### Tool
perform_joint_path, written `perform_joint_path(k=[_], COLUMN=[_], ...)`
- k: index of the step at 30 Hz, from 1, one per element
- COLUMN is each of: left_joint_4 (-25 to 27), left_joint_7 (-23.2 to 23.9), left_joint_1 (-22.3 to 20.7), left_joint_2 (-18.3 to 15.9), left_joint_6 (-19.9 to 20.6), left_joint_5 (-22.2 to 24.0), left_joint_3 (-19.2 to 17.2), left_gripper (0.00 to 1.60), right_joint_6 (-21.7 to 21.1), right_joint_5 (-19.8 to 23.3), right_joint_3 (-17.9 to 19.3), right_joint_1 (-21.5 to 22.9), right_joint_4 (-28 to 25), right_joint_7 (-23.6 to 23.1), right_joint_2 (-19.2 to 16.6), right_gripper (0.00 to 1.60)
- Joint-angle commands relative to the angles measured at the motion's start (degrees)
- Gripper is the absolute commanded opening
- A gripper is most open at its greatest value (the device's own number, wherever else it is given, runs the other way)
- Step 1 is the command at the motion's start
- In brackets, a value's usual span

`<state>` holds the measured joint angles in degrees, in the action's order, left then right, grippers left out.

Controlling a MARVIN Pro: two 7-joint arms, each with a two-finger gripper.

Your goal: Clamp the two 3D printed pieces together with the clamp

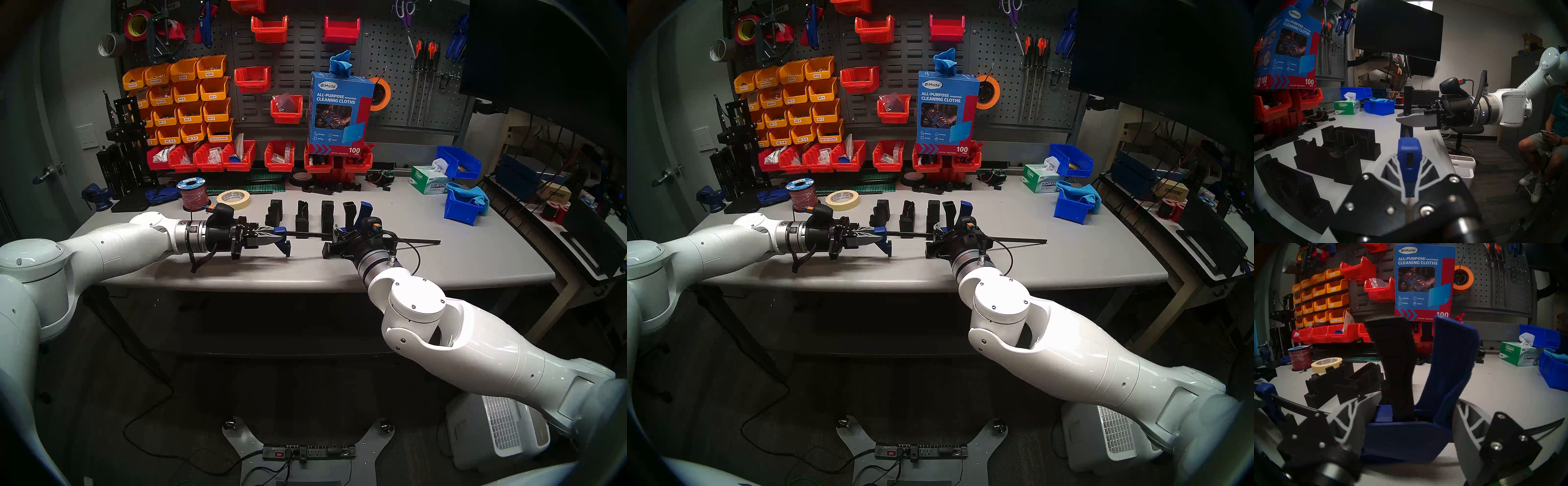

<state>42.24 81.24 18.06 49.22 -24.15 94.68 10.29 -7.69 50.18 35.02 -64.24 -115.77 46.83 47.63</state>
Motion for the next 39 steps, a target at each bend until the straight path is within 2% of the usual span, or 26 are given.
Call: perform_joint_path(k=[1, 9, 11, 16, 39], left_joint_4=[-0.27, -0.32, -0.32, -0.35, -0.46], left_joint_7=[3.76, 3.76, 3.76, 3.76, 3.76], left_joint_1=[-0.51, -0.44, -0.42, -0.37, -0.22], left_joint_2=[-0.45, -0.43, -0.43, -0.42, -0.37], left_joint_6=[0.11, 0.16, 0.17, 0.2, 0.3], left_joint_5=[-0.12, -0.22, -0.24, -0.32, -0.55], left_joint_3=[-0.6, -0.77, -0.8, -0.92, -1.28], left_gripper=[0.0, 0.0, 0.0, 0.0, 0.0], right_joint_6=[-0.63, -0.7, -0.74, -0.79, -1.38], right_joint_5=[-0.37, -1.11, -1.25, -1.67, -2.38], right_joint_3=[-0.03, -0.17, -0.13, -0.08, 0.46], right_joint_1=[-0.08, -0.48, -0.54, -0.57, -0.52], right_joint_4=[0.44, 0.35, 0.33, 0.46, 0.87], right_joint_7=[0.96, 1.57, 1.72, 1.71, 2.05], right_joint_2=[-0.18, -0.15, -0.2, -0.32, -0.56], right_gripper=[0.48, 0.43, 0.34, 0.0, 0.0])
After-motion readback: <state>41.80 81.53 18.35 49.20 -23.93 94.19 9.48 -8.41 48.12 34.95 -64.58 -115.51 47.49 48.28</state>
